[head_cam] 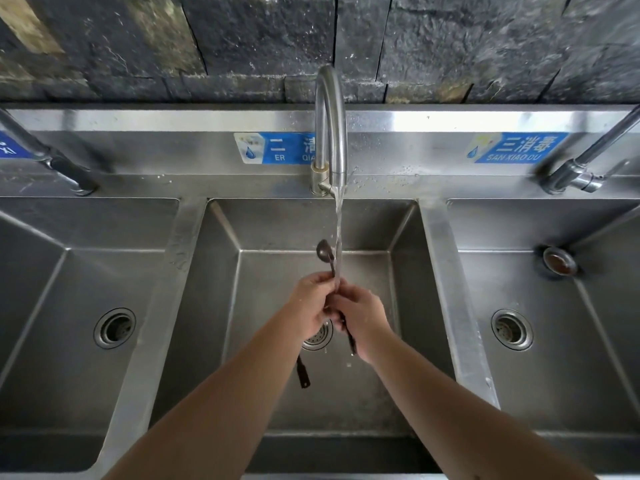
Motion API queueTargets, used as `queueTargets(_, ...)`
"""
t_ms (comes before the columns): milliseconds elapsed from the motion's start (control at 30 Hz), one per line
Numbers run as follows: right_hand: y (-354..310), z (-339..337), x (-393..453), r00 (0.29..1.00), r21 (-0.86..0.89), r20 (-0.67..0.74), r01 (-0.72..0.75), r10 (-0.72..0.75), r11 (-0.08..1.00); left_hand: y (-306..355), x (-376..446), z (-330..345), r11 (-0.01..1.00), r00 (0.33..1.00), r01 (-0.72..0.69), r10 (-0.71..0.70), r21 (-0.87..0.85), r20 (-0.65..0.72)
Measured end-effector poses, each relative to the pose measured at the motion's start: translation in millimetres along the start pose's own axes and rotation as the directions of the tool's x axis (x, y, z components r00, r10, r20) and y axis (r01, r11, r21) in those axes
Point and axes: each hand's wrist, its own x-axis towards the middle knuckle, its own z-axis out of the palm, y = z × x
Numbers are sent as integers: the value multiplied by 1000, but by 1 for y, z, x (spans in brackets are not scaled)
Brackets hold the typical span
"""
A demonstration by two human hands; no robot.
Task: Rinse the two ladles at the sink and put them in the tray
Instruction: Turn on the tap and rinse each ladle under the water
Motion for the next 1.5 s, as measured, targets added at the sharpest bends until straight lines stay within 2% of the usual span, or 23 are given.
queueTargets(233, 43, -19, -30, 978, 182, 54, -210, 203, 961, -46, -21, -9, 985, 985, 170, -170, 9, 12)
queueTargets(300, 49, -24, -37, 969, 214, 77, -247, 236, 945, -51, -23, -9, 985, 985, 172, -172, -35, 1)
queueTargets(433, 60, -29, -49, 957, 195, 90, -288, 276, 937, -55, -22, -13, 959, 983, 171, -183, -225, -32)
queueTargets(633, 58, -29, -44, 948, 237, 68, -319, 312, 918, -51, -20, -12, 971, 988, 152, -152, -186, 10)
queueTargets(800, 34, -22, -23, 966, 266, 96, -256, 239, 929, -33, -19, -5, 992, 991, 124, -123, -9, 49)
queueTargets(967, -6, -9, 2, 983, 247, 97, -178, 159, 952, -5, -13, -1, 998, 997, 48, -46, -42, 59)
queueTargets(1133, -45, 7, 16, 982, 309, 171, -132, 82, 942, 43, -2, 6, 999, 999, -50, 50, 16, 19)
queueTargets(1300, -82, 23, 22, 981, 369, 182, -1, -71, 929, 83, 3, 10, 984, 986, -161, 158, 71, 47)
queueTargets(1500, -78, 24, 8, 991, 323, 83, 71, -102, 944, 81, -2, 11, 985, 988, -138, 129, 104, 82)
